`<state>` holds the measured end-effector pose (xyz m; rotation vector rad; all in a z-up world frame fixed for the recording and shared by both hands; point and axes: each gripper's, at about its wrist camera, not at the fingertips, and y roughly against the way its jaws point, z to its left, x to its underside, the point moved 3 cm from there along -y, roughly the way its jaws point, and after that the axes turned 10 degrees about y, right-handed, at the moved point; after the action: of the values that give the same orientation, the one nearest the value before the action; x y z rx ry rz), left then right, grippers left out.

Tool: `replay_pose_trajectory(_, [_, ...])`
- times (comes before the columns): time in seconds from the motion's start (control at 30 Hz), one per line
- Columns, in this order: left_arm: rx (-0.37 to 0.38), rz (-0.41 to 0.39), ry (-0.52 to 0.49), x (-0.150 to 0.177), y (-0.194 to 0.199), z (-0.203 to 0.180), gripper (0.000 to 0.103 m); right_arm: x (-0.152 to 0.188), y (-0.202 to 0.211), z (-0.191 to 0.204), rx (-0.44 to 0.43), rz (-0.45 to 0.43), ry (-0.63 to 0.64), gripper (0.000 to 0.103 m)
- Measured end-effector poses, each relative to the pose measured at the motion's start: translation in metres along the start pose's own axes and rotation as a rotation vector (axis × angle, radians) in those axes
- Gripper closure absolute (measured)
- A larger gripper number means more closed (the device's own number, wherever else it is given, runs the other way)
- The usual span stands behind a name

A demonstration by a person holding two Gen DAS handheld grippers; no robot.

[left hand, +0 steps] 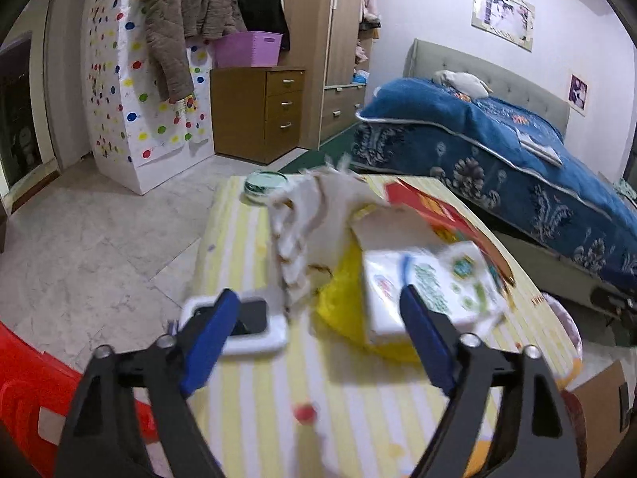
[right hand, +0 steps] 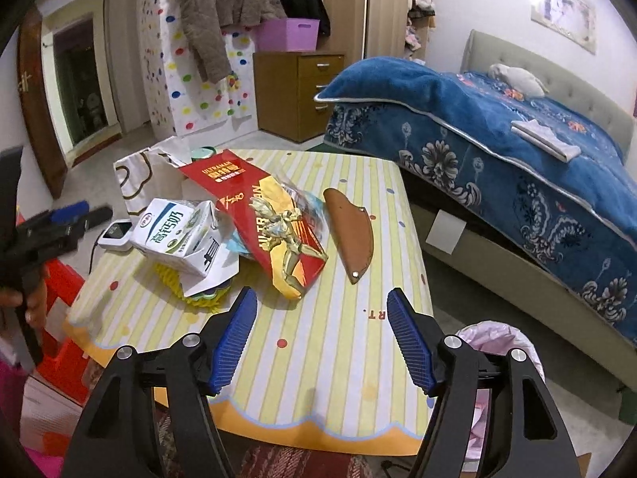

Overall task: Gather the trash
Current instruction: 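Return the left gripper to the table and grasp the white paper bag, then grasp the flat cardboard piece with the right gripper while the left gripper holds the paper bag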

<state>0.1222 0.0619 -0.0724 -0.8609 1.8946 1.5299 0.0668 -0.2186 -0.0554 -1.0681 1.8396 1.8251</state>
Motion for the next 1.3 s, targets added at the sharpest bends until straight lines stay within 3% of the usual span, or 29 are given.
replay_pose_trajectory(0.17, [0.006,0.015,-0.014,-0.022,-0.027,0.016,0.044,-0.005,-0.009,0.004,0.012,0.017,0.012,0.049])
replay_pose_trajectory(0.37, [0.066,0.119,-0.024,-0.027,-0.063,0.019,0.046,-0.01,-0.014,0.006,0.014,0.017,0.018,0.051])
replay_pose_trajectory(0.43, [0.088,0.14,-0.037,-0.027,-0.068,0.017,0.058,-0.01,-0.015,0.005,0.016,0.018,0.018,0.051])
replay_pose_trajectory(0.57, [0.091,0.147,-0.074,-0.025,-0.067,0.011,0.099,-0.01,-0.014,0.005,0.014,0.015,0.019,0.051])
replay_pose_trajectory(0.6, [0.09,0.128,-0.084,-0.026,-0.06,0.009,0.102,-0.011,-0.014,0.005,0.015,0.012,0.02,0.051])
replay_pose_trajectory(0.9, [0.091,-0.095,-0.088,-0.062,0.022,-0.01,0.103,-0.005,-0.003,-0.003,0.007,-0.021,-0.003,0.051])
replay_pose_trajectory(0.97, [0.059,-0.127,-0.088,-0.066,0.042,-0.017,0.103,-0.001,0.001,-0.006,0.002,-0.025,-0.008,0.051])
replay_pose_trajectory(1.07, [0.036,-0.119,-0.058,-0.065,0.056,-0.024,0.103,0.004,0.002,-0.009,-0.005,-0.022,-0.013,0.05])
replay_pose_trajectory(1.3, [0.095,-0.084,0.02,-0.046,0.077,-0.045,0.103,0.015,-0.009,-0.013,-0.025,0.011,0.0,0.041])
